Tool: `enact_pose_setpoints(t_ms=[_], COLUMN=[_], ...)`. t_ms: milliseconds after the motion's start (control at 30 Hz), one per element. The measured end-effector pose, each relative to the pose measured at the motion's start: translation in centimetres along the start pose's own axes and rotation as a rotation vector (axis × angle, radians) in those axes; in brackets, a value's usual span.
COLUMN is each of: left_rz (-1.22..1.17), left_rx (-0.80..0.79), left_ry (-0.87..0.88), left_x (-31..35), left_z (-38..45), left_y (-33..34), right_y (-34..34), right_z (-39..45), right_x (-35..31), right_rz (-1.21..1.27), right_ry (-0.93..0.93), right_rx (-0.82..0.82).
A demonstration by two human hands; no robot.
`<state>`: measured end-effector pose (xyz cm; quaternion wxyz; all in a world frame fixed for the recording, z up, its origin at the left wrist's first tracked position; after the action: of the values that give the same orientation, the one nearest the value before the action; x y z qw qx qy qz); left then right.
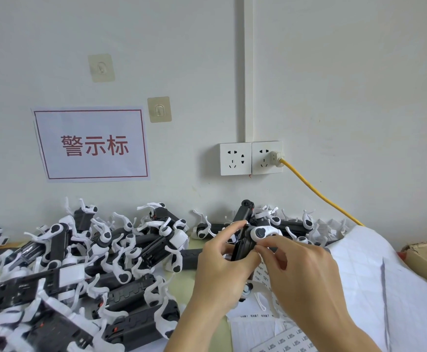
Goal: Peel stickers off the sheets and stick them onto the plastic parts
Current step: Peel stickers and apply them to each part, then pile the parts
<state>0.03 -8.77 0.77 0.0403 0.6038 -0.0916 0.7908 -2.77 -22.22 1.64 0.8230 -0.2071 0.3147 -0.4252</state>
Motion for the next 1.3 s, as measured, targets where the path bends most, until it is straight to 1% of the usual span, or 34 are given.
enact_pose_setpoints(t_ms=[500, 600, 700, 867, 1000, 1133, 1233, 1300], left_rz=[-0.017, -0.032, -0.05, -0.055, -0.054, -0.059, -0.057, -0.06], left_rx=[-0.037, -0.04, -0.044, -0.059, -0.085, -0.099, -0.109, -0.113], left_ry=[0.001, 0.0, -0.003, -0.007, -0.011, -0.01, -0.004, 0.001], left_x=[0.49, 0.59, 0.65, 0.71, 0.85, 0.87, 0.88, 0.9], left_z=[-0.29, -0.36, -0.4, -0.45, -0.51, -0.53, -0.55, -0.51], left_y=[-0.09, -0.07, -0.11, -0.13, -0.28, -0.35, -0.34, -0.35], right_y=[-0.21, -0.15, -0.12, -0.14, 0.07, 0.45, 0.36, -0.02], right_z=[0.1, 0.06, 0.04, -0.01, 0.07, 0.04, 0.07, 0.13], right_x=[-0.39, -0.28, -0.18, -0.07, 0.04, 0.16, 0.08, -0.13], right_rz=[0.097, 0.092, 0.034, 0.023, 0.124, 0.242, 0.242, 0.182], right_ry=[0.077, 0.047, -0.014, -0.047, 0.023, 0.104, 0.107, 0.063], right_rx=[-0.019, 0.005, 0.029, 0.041, 0.049, 0.018, 0.015, 0.04])
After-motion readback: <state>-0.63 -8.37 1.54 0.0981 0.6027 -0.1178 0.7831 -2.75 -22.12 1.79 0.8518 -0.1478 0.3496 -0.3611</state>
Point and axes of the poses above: each hand's wrist, its own z-axis towards the middle knuckle, its own y-axis out of the palm, x = y × z, the point moved 2 cm from there along z, towards the middle knuckle, and after that the axes turned 11 degrees about -x, right-handed, at the moved point
